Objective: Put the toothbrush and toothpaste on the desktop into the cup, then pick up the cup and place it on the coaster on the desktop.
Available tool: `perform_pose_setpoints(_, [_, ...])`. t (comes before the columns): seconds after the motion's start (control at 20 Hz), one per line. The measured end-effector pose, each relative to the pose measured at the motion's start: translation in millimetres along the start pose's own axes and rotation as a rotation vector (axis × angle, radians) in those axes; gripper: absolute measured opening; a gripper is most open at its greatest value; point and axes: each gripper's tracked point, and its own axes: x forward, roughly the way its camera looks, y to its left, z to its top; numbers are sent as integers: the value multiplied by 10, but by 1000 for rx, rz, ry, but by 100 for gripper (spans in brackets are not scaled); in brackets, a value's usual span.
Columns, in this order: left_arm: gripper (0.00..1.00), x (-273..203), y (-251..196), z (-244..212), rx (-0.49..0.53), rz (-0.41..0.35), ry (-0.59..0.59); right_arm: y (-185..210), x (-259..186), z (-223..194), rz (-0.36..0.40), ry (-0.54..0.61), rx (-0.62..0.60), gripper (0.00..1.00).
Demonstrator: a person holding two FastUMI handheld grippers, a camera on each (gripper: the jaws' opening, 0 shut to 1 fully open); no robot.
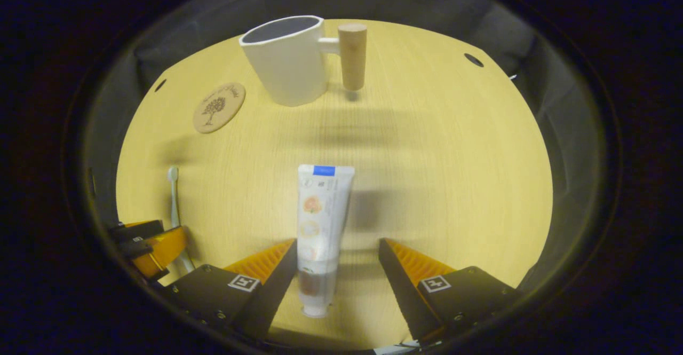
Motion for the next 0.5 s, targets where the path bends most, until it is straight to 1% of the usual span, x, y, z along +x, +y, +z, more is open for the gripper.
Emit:
perform_pose_setpoints(0.1, [96,9,6,8,5,7,19,-9,10,2,-1,33,9,93])
perform_pose_setpoints(0.2, [96,14,-12,21,-20,13,48,-11,18,11,-4,51,23,93])
perform_pose_setpoints(0.25, [100,12,-7,14,-26,14,62,-2,-1,7,-9,63,39,93])
perform_pose_setpoints(0.3, [96,11,-9,15,-22,14,75,3,15,6,-12,68,47,93])
perform_pose_setpoints(0.5, [96,16,-16,40,-28,20,118,20,24,9,-23,103,60,93])
